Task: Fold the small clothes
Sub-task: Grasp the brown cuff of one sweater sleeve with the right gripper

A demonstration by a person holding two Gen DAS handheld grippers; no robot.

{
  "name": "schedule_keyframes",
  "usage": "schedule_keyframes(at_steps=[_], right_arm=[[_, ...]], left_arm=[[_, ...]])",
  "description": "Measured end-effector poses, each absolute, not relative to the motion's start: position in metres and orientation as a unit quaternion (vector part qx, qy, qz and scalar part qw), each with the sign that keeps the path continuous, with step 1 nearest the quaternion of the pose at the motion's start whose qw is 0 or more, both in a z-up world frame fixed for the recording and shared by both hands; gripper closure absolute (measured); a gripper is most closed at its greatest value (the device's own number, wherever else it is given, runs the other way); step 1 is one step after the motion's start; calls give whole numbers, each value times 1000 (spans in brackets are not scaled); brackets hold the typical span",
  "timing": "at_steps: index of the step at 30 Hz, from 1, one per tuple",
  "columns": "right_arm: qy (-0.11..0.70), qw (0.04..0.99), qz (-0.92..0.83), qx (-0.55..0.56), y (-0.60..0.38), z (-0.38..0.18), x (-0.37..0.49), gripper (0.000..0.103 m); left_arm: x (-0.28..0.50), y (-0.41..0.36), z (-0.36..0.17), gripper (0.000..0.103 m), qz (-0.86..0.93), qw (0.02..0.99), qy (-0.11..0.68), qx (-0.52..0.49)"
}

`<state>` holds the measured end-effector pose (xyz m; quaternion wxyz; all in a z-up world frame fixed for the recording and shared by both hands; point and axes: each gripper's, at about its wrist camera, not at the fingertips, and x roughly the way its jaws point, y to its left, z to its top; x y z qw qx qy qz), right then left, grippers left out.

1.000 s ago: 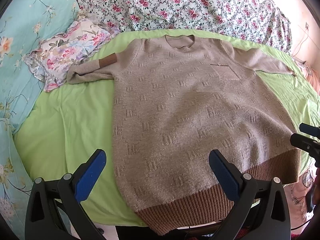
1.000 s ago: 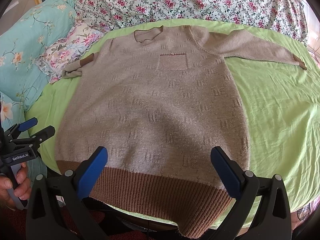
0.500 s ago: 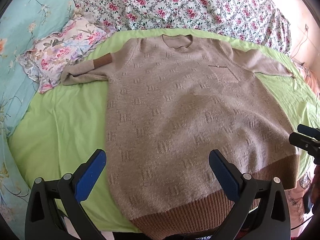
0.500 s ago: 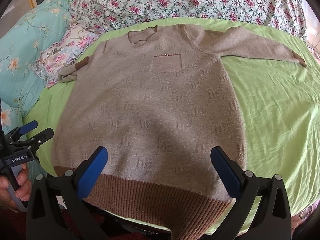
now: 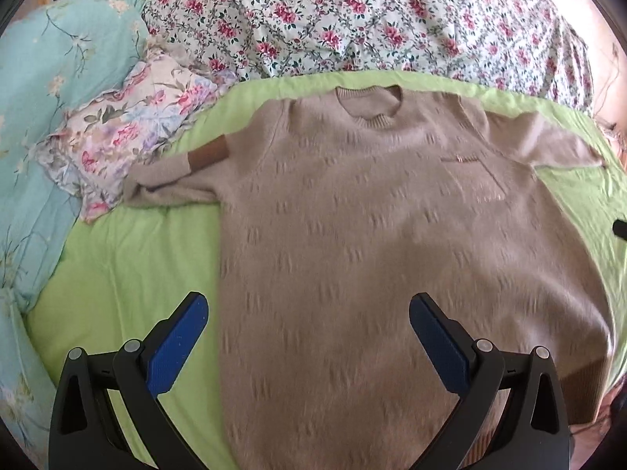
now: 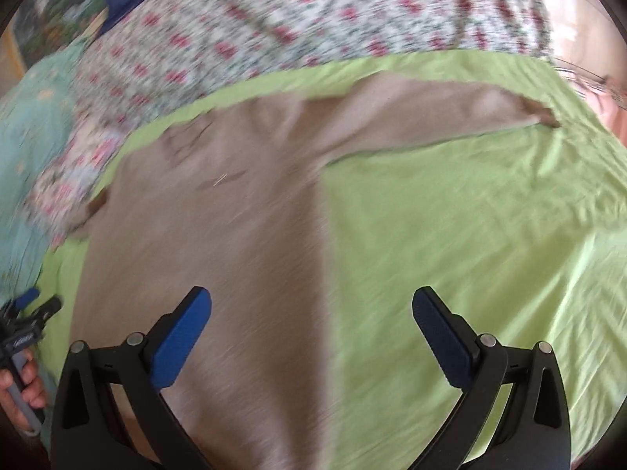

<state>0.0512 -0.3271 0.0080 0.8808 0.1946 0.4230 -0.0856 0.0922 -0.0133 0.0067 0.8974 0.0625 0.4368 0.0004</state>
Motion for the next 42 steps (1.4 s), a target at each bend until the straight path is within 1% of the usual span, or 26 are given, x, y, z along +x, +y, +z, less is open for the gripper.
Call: schedule_keyframes(at_steps=[3,4,6,7,8,9,11,15,18,21,22,26,30,35,42], right_arm=[[409,878,-133,211,-380,5,70,1],[398,879,-145,219,-401,6,75,3],[384,871,-178,249,-445,1,91,17],[382,866,-193,259,-462,-1,97,28],[377,862,-203,271,-477,-3,102,33],[368,858,-220,283,-498,-4,108,35],[351,851,-252,299,-533,-5,117,42],[314,824,-316,350,-602,-13,124,52],[291,811,-337,381,-639,-21,133,60],[280,811,-348,378,-655,-19,139,81],[280,811,-348,377,-656,-18,142,93],[267,836,-318,359,-636,2,152,95],[267,871,-241,335,-579,31,167,95],[292,895,-114,317,-472,50,189,95],[348,880,70,317,-302,36,244,95]], left_arm=[[110,-17,9,0,5,898,434,67],[114,-18,9,0,8,898,435,70],[129,-22,11,0,4,896,439,58],[133,-24,11,0,3,896,441,57],[135,-26,10,0,4,895,441,60],[141,-29,9,0,4,895,441,60],[149,-33,6,0,4,895,443,58],[161,-37,-8,0,4,890,452,64],[171,-38,-19,0,9,885,460,76],[178,-35,-25,0,12,883,463,72],[179,-34,-26,0,12,883,464,70],[181,-35,-30,0,9,883,465,67],[179,-36,-29,0,0,885,462,60],[178,-36,-25,0,-7,890,453,50],[176,-19,-20,0,-25,897,441,12]])
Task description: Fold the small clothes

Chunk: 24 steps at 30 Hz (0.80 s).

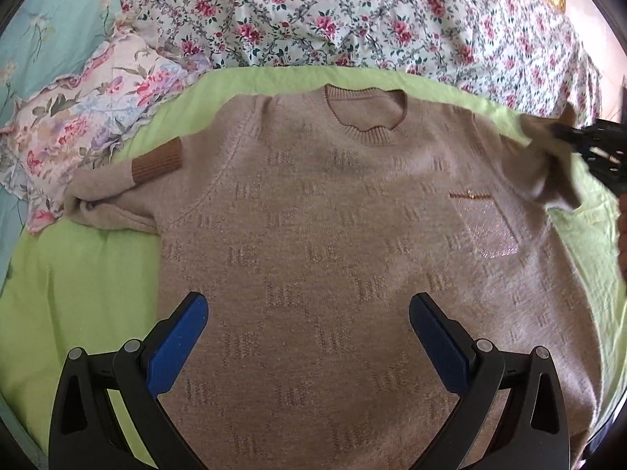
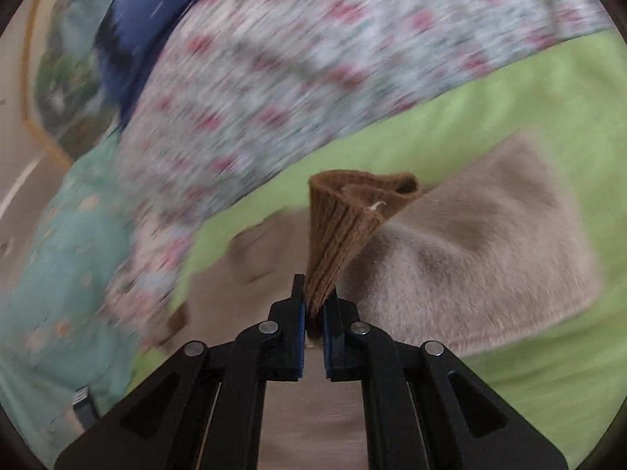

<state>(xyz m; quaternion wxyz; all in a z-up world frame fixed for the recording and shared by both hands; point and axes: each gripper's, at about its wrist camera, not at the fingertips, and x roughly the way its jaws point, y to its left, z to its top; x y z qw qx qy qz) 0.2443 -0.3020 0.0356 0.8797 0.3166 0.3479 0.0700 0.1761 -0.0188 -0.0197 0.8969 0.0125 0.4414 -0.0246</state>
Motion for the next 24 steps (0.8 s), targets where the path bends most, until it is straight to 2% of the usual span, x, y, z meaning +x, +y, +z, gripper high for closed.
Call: schedule_keyframes(at_steps=[10,12,13,14,17,24], right_arm=[[428,838,190,281,-128,-16,317,95],[450,824,201,280,-110,-32,330,91],[459,817,204,284,-105,-37,334,86],[468,810,206,286,-103,-43,335,75],[465,800,217,310,-106,-46,332,62],[394,837,169,339,-179,-6,276,61]], left_arm=[[189,12,-25,0,-61,899,431,-44],[196,16,-30,0,-67,897,434,-55],[203,17,-34,0,-68,894,438,-60],[208,17,-36,0,-70,893,440,-64],[231,13,-47,0,-88,885,451,-81],[298,-6,-73,2,-102,867,473,-121]])
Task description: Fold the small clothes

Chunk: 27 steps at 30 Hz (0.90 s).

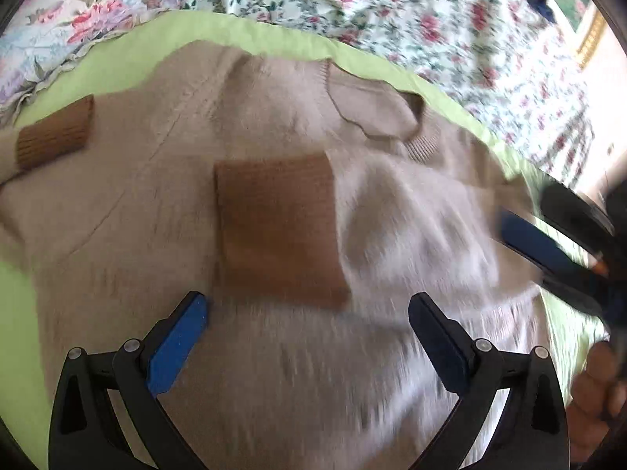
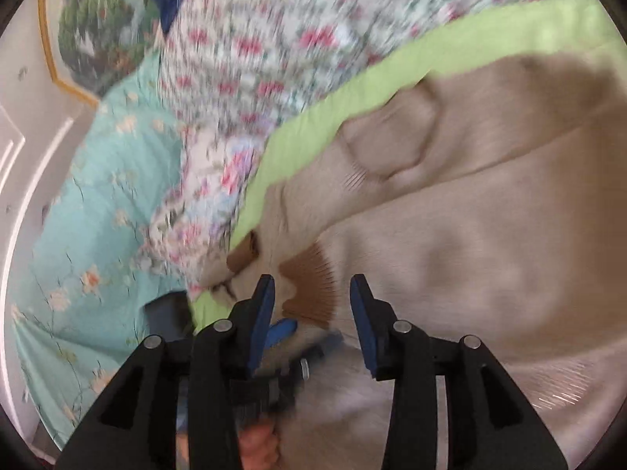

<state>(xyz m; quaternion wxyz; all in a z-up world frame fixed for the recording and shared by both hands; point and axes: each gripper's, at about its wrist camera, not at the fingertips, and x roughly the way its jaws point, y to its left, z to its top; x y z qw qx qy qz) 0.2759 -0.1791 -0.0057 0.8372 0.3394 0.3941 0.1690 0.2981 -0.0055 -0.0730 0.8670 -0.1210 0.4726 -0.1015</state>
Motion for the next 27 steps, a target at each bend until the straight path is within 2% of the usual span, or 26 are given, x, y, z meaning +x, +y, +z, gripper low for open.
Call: schedule_keyframes(at_steps=[2,3,4,5,9,11,14,21,22,23,27], right_arm=[[375,851,142,338,-201,3,255,61],[365,858,125,338,-212,7,243,61],[356,864,108,338,-223,9,233,60],[350,869,90,338,-232,11,224,60],[338,886,17,316,-278,17,192,58],[348,889,-25,297,-302,17,188,53],[365,884,-50,289,-323,4,203,53],[440,859,-54,254,-343,-44,278,53],[447,855,-47,259,-345,-52,283,64],[453,851,-34,265,-345,-58,287,94],[416,877,-47,235,-345,-32,276,95]], left_arm=[[305,-5,-69,13,-105,873,456,-139],[308,-4,-68,40,-108,873,453,-144],[311,-4,-67,89,-115,872,452,-150],[314,-5,-68,95,-127,867,457,-155],[286,8,-29,97,-110,902,395,-132],[278,25,-23,97,-93,911,378,-137],[283,34,-38,97,-96,899,408,-127],[276,45,-56,97,-84,890,425,-141],[273,45,-60,97,-83,889,429,-136],[273,42,-62,97,-82,889,432,-131],[271,27,-54,97,-103,893,423,-113]])
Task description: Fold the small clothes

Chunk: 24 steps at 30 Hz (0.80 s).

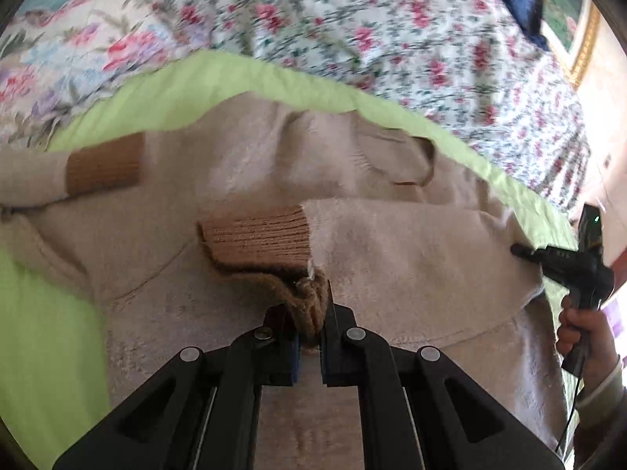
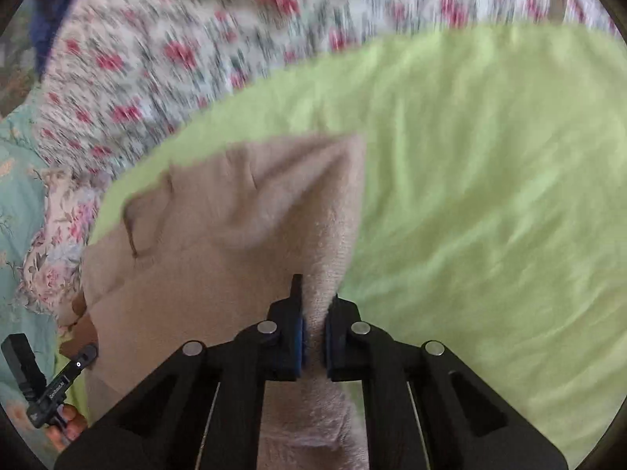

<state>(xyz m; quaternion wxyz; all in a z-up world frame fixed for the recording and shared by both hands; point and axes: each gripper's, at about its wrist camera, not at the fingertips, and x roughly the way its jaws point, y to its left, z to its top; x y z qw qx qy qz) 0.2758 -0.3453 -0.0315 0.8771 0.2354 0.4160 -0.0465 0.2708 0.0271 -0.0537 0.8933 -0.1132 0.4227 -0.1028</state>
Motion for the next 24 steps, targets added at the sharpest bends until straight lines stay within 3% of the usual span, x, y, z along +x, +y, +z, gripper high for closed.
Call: schedule_keyframes(at_steps=[2,7,12,16,20,21,23,24], right_arm=[[399,886,-65,230,-352,-21,268,95],[450,867,-122,175,-351,-40,279,91],[400,898,-87,160,-311,-8,246,84],[480,860,-57,162,-295,-49,251,83],[455,856,-78,234,-317,-44,228,81],[447,861,-78,230,-312,-35,222,80],[432,871,-49,228,-297,-21,212,72],[427,874,-28,231,-287,-14,205,69]], left_arm=[[274,17,-52,97,-114,894,419,-106],[284,4,-67,96,-106,885,445,-90],[277,12,-65,91,-110,885,442,-99],[270,18,-66,89,-108,881,450,-97],[246,52,-49,80,-74,894,437,-62],[243,61,-42,76,-59,902,426,-43],[246,80,-27,47,-24,912,410,0],[252,87,-22,27,-5,915,404,19]])
